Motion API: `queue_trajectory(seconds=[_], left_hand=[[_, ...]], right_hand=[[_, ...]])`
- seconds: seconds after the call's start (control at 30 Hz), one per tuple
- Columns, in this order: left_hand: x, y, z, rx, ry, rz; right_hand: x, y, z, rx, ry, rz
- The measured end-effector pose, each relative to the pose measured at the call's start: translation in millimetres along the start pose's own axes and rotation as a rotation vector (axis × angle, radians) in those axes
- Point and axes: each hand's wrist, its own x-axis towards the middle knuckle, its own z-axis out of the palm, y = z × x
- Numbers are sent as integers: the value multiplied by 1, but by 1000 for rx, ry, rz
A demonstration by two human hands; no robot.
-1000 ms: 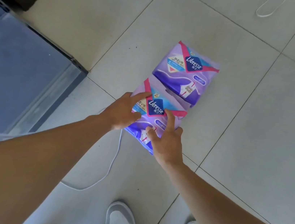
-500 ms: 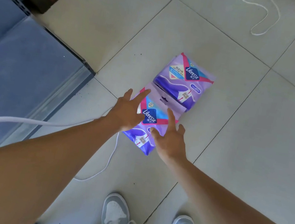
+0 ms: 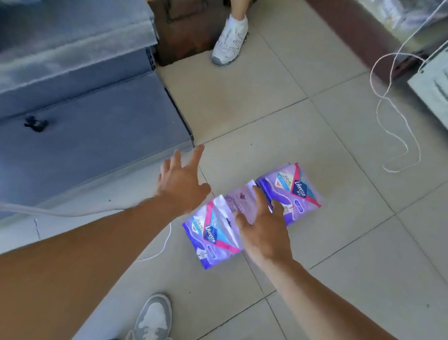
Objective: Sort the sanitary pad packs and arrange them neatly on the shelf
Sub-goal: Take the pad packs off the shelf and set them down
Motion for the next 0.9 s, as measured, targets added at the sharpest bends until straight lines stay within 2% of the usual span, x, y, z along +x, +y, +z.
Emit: queue_trajectory(seconds=[0.23,0.43,0.67,0.8,0.9], left_hand=[[-64,-49,-119,122,233,-178],[-132,-97,-214,167,310,-292],[-198,-151,-319,155,409,-394],[-231,-175,-355,180,480,-405],[-251,-189,-368,191,472,-410]], right_hand=[[-24,-142,-45,-276,-70,-340],[-73,-271,-59,-430,-44,-684],[-128,-388,-77,-483,-9,-858],[-154,-423,-79,-501,15,-911],[-172,-437,-76,-493,16,-915]])
